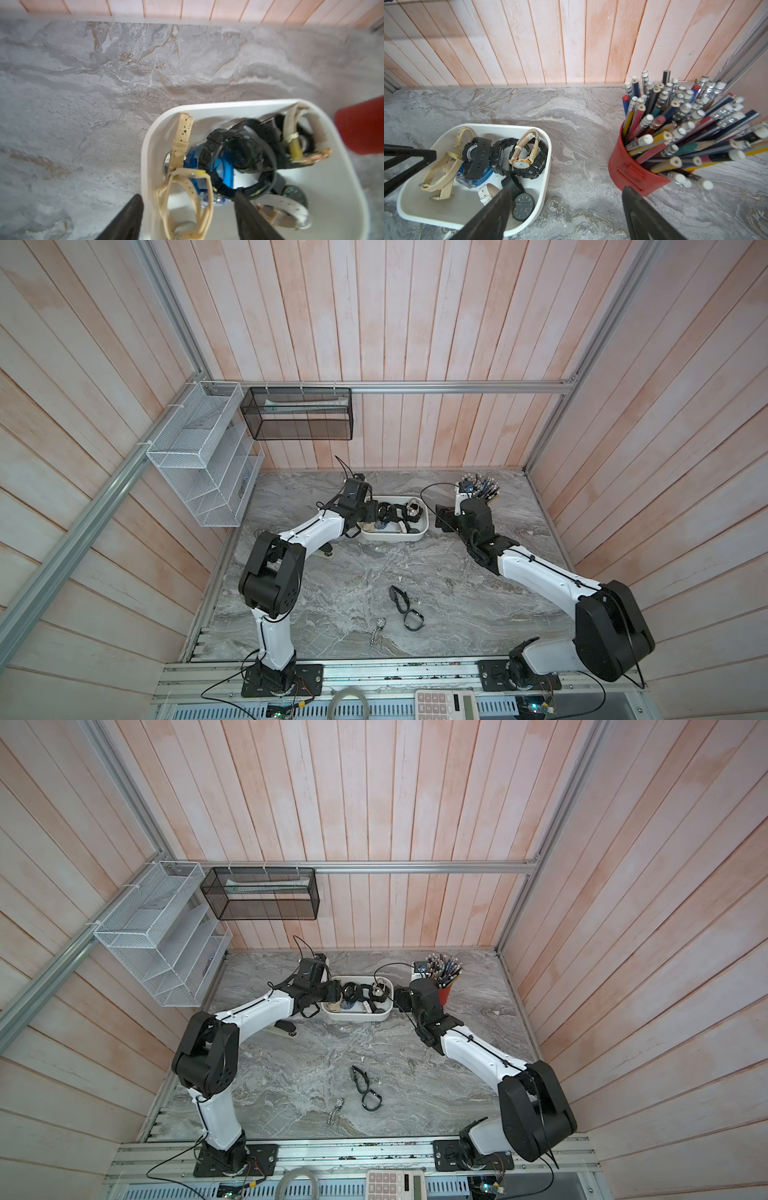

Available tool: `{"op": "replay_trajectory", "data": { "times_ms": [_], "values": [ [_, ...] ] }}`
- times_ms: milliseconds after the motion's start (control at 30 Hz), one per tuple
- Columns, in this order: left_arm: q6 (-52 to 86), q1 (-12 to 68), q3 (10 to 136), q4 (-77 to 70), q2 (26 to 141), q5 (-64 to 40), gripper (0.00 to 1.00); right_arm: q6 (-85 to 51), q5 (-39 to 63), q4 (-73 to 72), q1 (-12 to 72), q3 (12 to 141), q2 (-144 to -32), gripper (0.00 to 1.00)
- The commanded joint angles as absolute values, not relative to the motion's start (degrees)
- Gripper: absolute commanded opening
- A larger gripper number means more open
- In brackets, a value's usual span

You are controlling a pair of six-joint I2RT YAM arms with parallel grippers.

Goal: Put the watch into the storage box
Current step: Place the watch in the storage box, then pick up the watch at the center of the board.

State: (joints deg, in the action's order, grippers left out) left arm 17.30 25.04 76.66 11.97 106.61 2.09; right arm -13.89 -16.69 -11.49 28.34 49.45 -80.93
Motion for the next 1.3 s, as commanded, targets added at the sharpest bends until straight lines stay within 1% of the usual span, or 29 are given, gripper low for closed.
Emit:
{"op": "replay_trajectory", "data": {
  "times_ms": [0, 33, 67, 167, 400, 500, 633, 800, 933, 1200, 1267],
  "values": [
    [17.38, 25.03, 74.24, 8.95, 100.66, 0.31, 0.89, -14.13, -15.94, -10.64, 28.08, 51.27, -81.39, 0.86],
    [17.39, 24.97, 72.66, 7.98, 99.05, -0.11, 0.93, -14.06, -15.64, -10.44, 28.09, 51.54, -81.47, 0.86],
    [17.47, 24.97, 71.04, 6.87, 97.35, -0.59, 0.99, -13.95, -15.52, -10.56, 28.06, 51.59, -81.56, 0.86],
    [18.32, 24.97, 62.55, 0.51, 89.69, -3.26, 1.00, -14.43, -14.75, -11.28, 28.12, 51.24, -81.81, 0.86],
    [26.56, 25.05, 36.01, -14.12, 68.64, -5.78, 1.00, -15.80, -12.04, -10.70, 28.14, 52.78, -83.86, 0.85],
    [27.73, 24.97, 30.27, -15.63, 64.35, -4.85, 1.00, -15.45, -10.92, -11.57, 28.15, 52.89, -84.65, 0.85],
    [26.50, 24.99, 31.93, -12.71, 63.73, -4.82, 1.00, -16.42, -8.84, -11.19, 28.21, 53.56, -85.82, 0.85],
    [27.16, 24.98, 32.10, -14.08, 64.18, -4.30, 1.00, -16.76, -6.04, -7.60, 28.31, 54.23, -85.38, 0.83],
    [26.51, 25.00, 32.21, -14.17, 65.71, -4.48, 1.00, -19.13, -3.95, -7.15, 29.95, 49.33, -83.05, 0.79],
    [26.68, 24.97, 31.53, -13.33, 64.56, -4.13, 1.00, -21.53, -1.23, -0.16, 38.49, 44.02, -79.40, 0.71],
    [26.66, 25.04, 30.79, -13.75, 64.47, -4.00, 1.00, -22.39, -1.70, 0.66, 40.82, 42.60, -79.19, 0.67]
  ]
}}
